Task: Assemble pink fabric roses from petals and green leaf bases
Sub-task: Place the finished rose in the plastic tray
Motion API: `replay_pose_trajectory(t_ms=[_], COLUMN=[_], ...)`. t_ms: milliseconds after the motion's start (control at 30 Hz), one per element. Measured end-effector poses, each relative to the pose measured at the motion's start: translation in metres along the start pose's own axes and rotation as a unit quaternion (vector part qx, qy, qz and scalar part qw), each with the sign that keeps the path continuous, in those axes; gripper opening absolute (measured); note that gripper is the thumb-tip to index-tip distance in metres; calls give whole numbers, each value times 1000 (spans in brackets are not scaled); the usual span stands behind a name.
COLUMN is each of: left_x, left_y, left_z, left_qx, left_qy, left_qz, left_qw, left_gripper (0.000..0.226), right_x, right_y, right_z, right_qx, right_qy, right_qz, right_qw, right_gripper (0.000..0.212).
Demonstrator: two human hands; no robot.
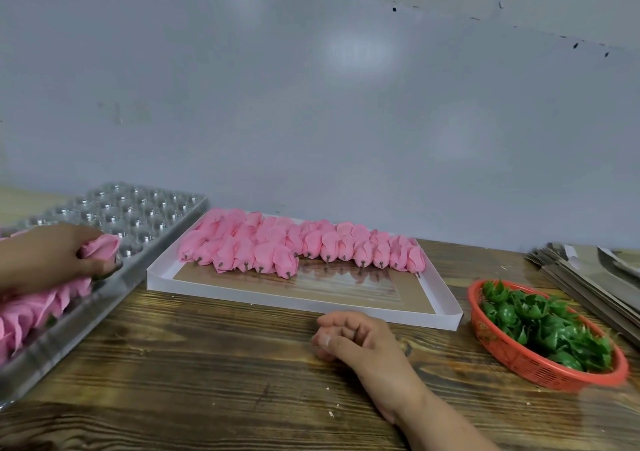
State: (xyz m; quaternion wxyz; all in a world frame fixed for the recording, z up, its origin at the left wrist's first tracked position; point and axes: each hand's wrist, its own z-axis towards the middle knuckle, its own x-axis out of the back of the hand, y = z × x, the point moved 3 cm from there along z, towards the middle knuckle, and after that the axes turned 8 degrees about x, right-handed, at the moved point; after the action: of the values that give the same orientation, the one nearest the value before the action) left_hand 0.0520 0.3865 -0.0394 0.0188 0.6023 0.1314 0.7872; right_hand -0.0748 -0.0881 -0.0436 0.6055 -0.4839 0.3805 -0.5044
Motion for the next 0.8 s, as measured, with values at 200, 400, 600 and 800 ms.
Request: replay_pose_trajectory(t_ms=[200, 400, 600, 800], left_x=[1, 6, 12, 16], left_y=[11, 37, 51, 56], left_z=[9, -1, -1, -6], left_qx=[63, 99, 53, 77], left_qy=[-30, -27, -53, -48], left_qz=[11, 57, 50, 71], left_qw=[997, 993, 996, 993], left_gripper=[24, 28, 36, 30], right_x=[0, 0, 1, 1], right_y=[0, 1, 2, 2], right_z=[0, 1, 0, 1], right_qx=[0, -3, 0, 3], right_qy=[-2, -6, -6, -10], right_qz=[-2, -8, -13, -14], right_qw=[1000, 1000, 1000, 1000], right_gripper=[17, 16, 16, 16])
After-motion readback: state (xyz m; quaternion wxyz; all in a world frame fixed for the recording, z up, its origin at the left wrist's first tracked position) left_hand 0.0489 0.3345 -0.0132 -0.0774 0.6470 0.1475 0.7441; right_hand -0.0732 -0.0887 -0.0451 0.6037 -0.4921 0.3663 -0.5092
